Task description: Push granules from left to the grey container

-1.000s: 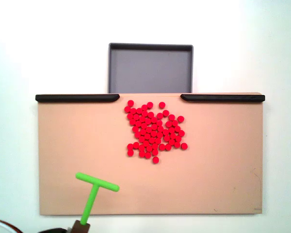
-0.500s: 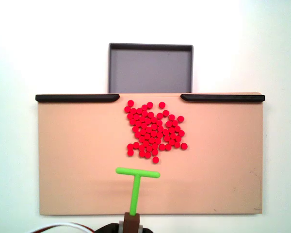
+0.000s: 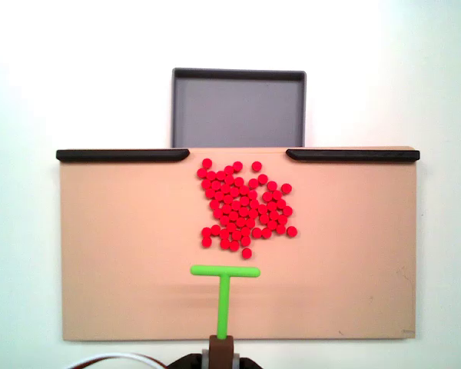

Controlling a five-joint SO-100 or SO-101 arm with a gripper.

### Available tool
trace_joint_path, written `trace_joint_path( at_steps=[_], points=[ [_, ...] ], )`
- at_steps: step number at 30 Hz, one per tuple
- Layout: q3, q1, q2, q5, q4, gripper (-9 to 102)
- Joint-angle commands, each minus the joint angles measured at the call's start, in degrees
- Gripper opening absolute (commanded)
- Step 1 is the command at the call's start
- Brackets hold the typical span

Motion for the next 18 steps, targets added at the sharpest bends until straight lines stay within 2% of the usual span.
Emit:
trace_joint_path(
  at_steps=[1,18],
  points=[
    [-1.14,0.62,0.18,-0.70,-0.18,0],
    [-0.97,0.53,-0.44,-2.20,-0.18,0]
  ],
)
